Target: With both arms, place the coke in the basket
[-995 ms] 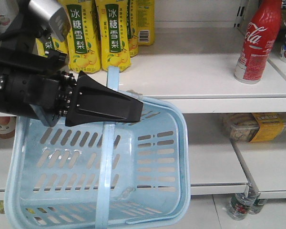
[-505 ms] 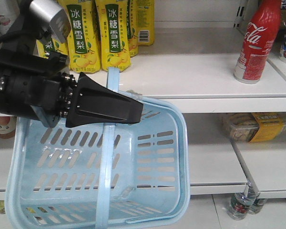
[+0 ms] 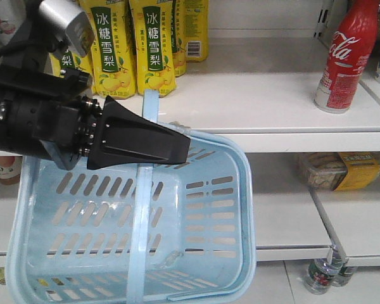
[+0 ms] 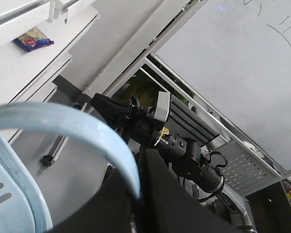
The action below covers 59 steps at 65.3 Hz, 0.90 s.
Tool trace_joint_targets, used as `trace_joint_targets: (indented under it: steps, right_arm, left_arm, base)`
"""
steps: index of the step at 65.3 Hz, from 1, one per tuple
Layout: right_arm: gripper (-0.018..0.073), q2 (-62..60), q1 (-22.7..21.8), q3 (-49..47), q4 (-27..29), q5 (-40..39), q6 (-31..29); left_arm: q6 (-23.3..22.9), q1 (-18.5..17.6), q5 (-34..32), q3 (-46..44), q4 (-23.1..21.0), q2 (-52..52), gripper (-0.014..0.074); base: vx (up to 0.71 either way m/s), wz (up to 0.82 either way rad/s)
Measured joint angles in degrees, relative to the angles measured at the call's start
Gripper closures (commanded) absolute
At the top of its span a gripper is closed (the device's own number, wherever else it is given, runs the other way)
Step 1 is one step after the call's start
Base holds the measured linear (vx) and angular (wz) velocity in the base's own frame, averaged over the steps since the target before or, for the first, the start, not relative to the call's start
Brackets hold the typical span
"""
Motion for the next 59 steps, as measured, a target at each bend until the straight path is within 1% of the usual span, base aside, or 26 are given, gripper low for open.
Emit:
trace_joint_targets:
  steps: [41,44,50,52,59]
  right_arm:
    - [0.0565,0.0,0.0,0.0,-0.16,0.0,-0.08]
    - [0.0565,0.0,0.0,0.0,-1.62,0.0,-1.65]
    - [0.0565,0.0,0.0,0.0,-7.99,-0.45,-6.27]
    - [0.0565,0.0,0.0,0.0,-9.58,-0.78,-6.97]
    - [0.0565,0.0,0.0,0.0,-11.97,-3.61,-8.53]
  left_arm:
    - [0.0,0.0,0.0,0.0,0.0,0.0,0.0603]
    - [0.0,0.0,0.0,0.0,0.0,0.0,0.0603]
    - [0.0,0.0,0.0,0.0,0.0,0.0,0.0603]
    - [0.0,0.0,0.0,0.0,0.0,0.0,0.0603]
    - [0.0,0.0,0.0,0.0,0.0,0.0,0.0603]
  base:
    - [0.0,0.0]
    - [0.0,0.0]
    - [0.0,0.0]
    - [0.0,0.0]
    - [0.0,0.0]
